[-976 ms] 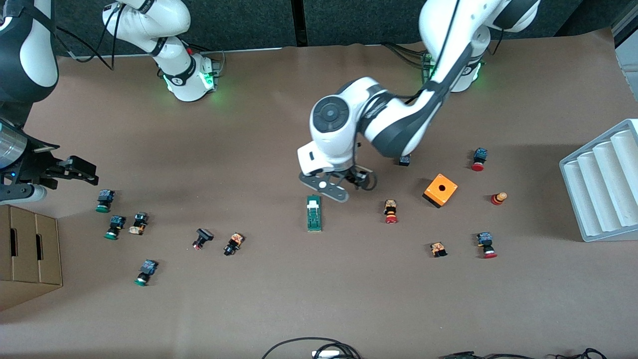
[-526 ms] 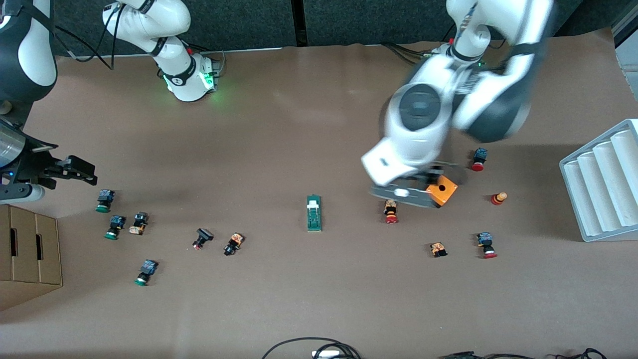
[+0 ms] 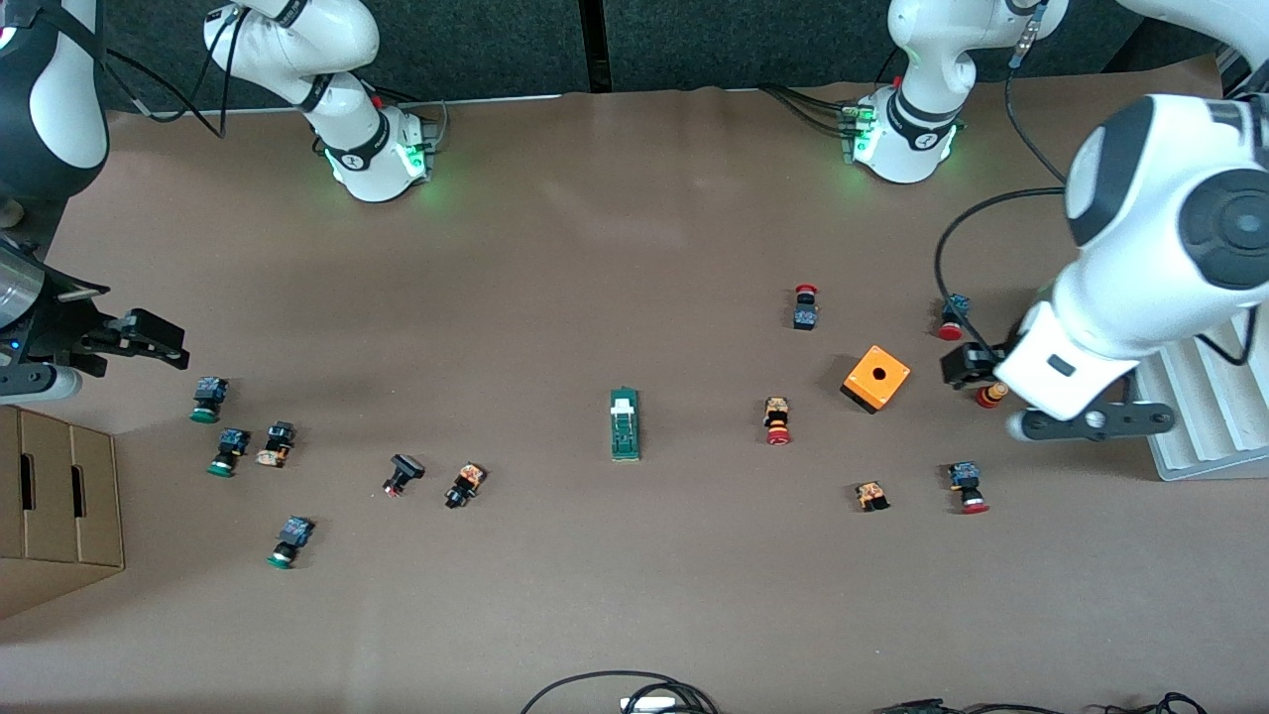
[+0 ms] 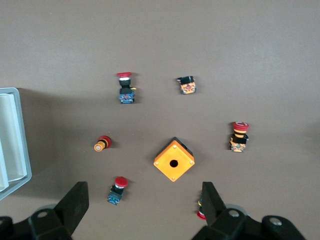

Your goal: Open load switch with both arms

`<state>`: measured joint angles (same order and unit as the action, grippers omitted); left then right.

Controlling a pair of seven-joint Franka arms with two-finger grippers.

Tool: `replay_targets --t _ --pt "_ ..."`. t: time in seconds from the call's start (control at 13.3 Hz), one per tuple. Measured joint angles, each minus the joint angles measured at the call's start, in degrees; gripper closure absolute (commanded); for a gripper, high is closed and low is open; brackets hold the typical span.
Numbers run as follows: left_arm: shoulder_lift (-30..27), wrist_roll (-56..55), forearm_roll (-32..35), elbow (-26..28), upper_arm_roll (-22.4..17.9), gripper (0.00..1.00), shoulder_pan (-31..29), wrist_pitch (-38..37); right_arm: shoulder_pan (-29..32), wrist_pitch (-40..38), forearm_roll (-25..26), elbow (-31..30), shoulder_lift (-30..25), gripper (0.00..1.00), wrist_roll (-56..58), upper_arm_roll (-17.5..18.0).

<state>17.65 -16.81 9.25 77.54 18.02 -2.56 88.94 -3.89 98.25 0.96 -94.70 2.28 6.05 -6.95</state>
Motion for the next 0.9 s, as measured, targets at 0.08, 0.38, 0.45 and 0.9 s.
replay_targets --t 0.08,0.38,0.45,0.9 --pt "-0.56 1.68 -0.94 0.02 -2.2 0.0 0.92 0.02 -0.07 0.0 0.0 0.0 0.04 0.0 0.0 0.07" --pt "-9.28 11.55 -6.13 10.3 -13.62 0.0 3.62 8.03 -0.12 0.0 0.0 -0.01 0.3 0.0 0.0 0.19" --pt "-12.28 12.01 -5.99 13.83 -14.58 0.0 3.57 8.13 -0.09 0.0 0.0 -0.01 0.48 0.0 -0.01 0.17" --pt "-16.61 11.95 -4.53 17.44 -14.31 0.0 4.32 5.58 -0.15 0.63 0.0 0.0 0.88 0.0 -0.03 0.22"
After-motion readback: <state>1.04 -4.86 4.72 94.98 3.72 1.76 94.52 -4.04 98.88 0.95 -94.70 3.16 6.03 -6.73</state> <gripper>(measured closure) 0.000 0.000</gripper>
